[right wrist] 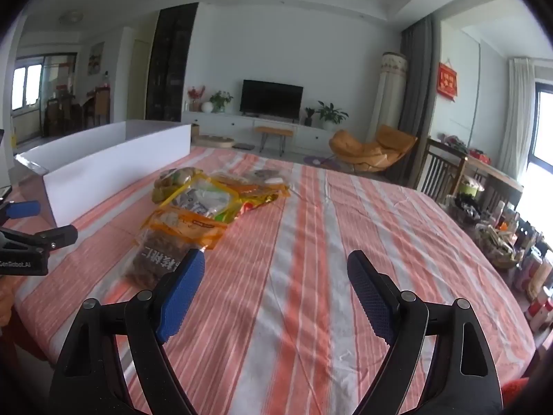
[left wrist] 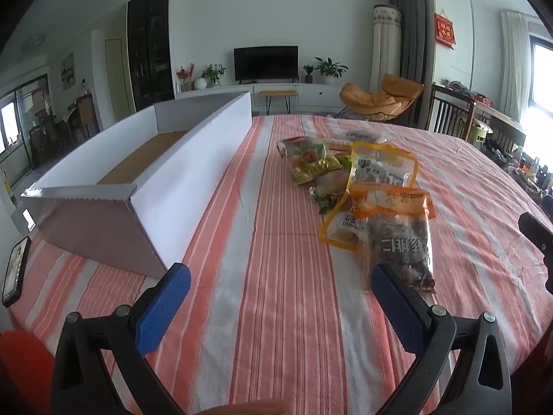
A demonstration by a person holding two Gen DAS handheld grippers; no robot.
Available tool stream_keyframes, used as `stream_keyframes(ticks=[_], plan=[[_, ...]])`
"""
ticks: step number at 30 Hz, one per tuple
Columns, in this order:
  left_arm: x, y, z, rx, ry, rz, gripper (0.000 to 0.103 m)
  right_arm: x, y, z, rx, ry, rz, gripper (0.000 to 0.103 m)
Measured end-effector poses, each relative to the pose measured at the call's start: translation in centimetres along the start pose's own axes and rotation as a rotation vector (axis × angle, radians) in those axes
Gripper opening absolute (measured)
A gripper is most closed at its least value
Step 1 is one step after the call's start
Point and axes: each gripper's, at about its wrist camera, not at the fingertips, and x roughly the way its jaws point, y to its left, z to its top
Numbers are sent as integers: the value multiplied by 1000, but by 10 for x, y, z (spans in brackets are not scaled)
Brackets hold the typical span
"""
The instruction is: Organize snacks
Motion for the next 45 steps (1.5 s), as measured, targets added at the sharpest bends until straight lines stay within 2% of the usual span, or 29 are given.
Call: stream_keyframes(ticks=[4,7,19,45], plan=[[-1,5,-5,-4,15,-7,103,-3,3,0,-12,1,2,87],[1,6,-7,12,26,-7,103,9,3,-3,10,45,5,87],[16,0,-11,25,56,-8,103,16,-1,-7,46,31,11,87],[31,-2,-16,50,108,13,103,19,6,-13,10,64,31,87]])
